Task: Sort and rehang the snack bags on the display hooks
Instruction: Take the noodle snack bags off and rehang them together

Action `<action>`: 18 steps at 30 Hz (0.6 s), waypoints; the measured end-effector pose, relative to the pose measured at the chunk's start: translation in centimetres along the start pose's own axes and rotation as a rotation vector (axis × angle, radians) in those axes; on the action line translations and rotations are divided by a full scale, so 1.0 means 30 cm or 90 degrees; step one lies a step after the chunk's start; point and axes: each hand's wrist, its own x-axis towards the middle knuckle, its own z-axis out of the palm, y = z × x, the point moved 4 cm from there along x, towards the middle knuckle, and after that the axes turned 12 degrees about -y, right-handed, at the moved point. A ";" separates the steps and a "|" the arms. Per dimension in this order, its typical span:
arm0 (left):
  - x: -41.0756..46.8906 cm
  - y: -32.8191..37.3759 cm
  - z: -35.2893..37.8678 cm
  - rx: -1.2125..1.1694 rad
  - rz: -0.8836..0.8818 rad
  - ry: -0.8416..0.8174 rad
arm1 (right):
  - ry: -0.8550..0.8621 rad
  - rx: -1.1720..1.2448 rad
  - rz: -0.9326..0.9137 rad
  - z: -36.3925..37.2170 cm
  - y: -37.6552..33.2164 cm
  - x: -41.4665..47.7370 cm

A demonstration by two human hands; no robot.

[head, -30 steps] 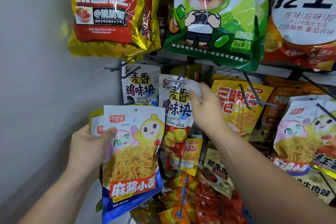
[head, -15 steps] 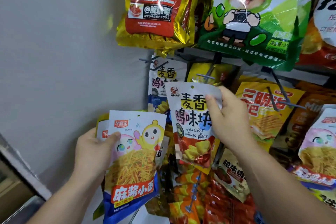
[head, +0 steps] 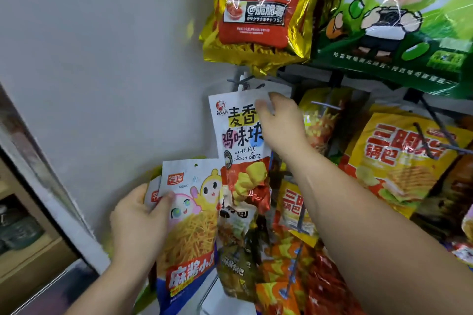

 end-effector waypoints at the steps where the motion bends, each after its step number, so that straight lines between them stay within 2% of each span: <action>1: 0.001 -0.004 -0.009 0.032 0.010 0.009 | -0.001 0.002 0.000 0.008 -0.011 0.011; 7: -0.006 -0.005 -0.078 0.078 0.035 0.039 | 0.055 0.048 0.051 0.034 0.011 0.042; 15: -0.040 0.019 -0.121 0.075 0.016 0.054 | 0.083 -0.030 0.027 0.017 -0.010 0.021; 18: -0.052 0.055 -0.118 0.066 0.048 0.052 | 0.103 -0.030 0.038 0.011 -0.009 0.008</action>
